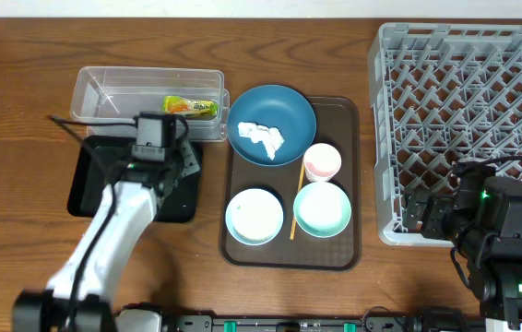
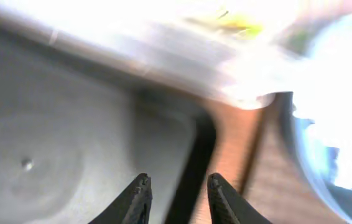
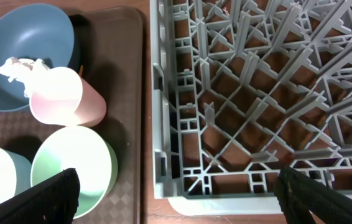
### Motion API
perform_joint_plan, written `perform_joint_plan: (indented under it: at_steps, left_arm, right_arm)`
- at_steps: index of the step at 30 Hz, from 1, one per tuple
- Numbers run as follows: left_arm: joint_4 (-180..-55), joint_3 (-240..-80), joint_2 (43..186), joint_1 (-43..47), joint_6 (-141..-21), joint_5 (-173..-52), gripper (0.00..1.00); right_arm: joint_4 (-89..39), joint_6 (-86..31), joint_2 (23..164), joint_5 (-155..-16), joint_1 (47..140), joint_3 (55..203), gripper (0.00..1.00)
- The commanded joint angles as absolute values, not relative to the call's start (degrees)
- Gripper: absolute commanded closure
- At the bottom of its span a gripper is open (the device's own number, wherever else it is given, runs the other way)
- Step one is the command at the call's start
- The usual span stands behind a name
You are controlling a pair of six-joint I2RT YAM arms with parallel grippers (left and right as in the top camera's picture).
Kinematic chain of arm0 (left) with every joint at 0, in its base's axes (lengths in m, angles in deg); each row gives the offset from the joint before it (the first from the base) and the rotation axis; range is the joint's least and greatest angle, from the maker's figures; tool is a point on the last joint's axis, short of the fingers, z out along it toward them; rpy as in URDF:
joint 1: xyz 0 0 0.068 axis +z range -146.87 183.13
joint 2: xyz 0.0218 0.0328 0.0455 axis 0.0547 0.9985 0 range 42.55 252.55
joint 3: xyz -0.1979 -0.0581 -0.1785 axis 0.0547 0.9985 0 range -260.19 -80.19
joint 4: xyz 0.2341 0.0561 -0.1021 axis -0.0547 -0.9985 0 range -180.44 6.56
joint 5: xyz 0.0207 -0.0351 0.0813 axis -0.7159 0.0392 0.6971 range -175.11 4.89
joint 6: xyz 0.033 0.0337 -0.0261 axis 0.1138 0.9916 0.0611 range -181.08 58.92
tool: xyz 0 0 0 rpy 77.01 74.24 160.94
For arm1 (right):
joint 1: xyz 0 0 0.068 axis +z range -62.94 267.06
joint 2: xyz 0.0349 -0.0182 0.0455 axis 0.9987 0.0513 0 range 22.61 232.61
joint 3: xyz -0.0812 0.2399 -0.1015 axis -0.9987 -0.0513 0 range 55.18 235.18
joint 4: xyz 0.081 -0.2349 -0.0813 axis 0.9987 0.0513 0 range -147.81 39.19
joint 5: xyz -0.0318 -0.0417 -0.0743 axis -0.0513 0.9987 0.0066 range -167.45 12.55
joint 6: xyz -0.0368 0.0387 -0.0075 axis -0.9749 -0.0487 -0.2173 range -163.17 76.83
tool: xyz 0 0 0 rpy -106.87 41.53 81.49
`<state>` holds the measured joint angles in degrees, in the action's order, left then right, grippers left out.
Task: Sort waste into correct bins and load items into the dishwasher rack
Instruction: 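Reach left gripper into the blue plate and grasp the white tissue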
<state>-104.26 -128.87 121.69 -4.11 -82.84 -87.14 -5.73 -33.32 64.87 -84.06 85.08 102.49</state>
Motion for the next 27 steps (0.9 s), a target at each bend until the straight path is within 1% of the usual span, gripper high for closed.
perform_joint_plan:
  at_steps: [1, 5, 12, 16, 22, 27]
  left_arm:
    - [-106.03, -132.02, 120.33, -5.60, -76.28, -91.14, 0.67]
    - [-109.04, -137.27, 122.95, -8.26, -73.81, -93.54, 0.67]
    - [-113.41, -149.31, 131.57, -14.04, -68.13, -93.47, 0.67]
    - [-112.12, -152.92, 137.36, -16.02, -68.10, -93.50, 0.66]
    - [-108.01, -152.96, 145.20, -17.88, -65.70, -93.47, 0.66]
    - [-104.82, -152.96, 150.36, -19.19, -65.35, -93.47, 0.55]
  right_arm:
    - [-6.24, -34.00, 64.63, -83.67, 84.66, 103.47, 0.01]
    - [-6.08, -33.98, 64.63, -83.69, 84.66, 103.47, 0.01]
    - [-5.69, -33.54, 64.63, -83.69, 84.66, 103.47, 0.01]
    - [-5.19, -33.56, 64.63, -83.69, 84.66, 103.45, 0.01]
    - [-4.92, -33.58, 64.63, -83.69, 84.66, 103.45, 0.01]
    - [-4.62, -33.58, 64.63, -83.69, 84.66, 103.45, 0.01]
